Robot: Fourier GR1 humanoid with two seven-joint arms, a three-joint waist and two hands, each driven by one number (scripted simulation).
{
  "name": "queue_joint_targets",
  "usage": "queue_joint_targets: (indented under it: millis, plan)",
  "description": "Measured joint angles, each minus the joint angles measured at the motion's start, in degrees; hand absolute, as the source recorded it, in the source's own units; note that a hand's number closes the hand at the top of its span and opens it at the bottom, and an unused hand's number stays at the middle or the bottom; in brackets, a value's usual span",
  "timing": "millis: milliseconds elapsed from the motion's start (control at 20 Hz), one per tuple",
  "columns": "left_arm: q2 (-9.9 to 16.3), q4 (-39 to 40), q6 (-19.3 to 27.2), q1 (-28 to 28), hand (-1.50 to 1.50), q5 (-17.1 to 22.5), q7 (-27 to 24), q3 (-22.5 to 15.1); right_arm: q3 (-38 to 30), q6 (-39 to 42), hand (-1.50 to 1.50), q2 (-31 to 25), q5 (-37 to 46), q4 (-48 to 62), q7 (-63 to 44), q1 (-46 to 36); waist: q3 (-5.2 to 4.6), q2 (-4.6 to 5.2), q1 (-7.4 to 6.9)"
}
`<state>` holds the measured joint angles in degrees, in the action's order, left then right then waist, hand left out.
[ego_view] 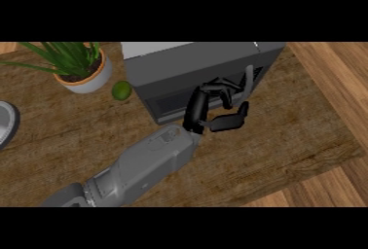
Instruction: Pick up the milk, place it into the microwave and close the microwave
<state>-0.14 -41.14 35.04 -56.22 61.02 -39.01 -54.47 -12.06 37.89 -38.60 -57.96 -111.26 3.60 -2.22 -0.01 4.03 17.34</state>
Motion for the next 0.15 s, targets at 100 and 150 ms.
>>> queue_joint_targets:
  millis: [100, 150]
  plan:
    - [0.01, -0.01, -0.58, 0.10, -1.50, 0.71, 0.12, -0.39, -0.37, -0.27, -1.50, -0.27, -0.45, -0.45, -0.26, 0.72, -0.06, -0.12, -0.34]
    - [0.02, 0.00, -0.88, 0.06, -1.50, 1.02, 0.20, -0.61, -0.53, -0.39, -1.50, -0.47, -0.66, -0.69, -0.42, 0.95, -0.08, -0.15, -0.54]
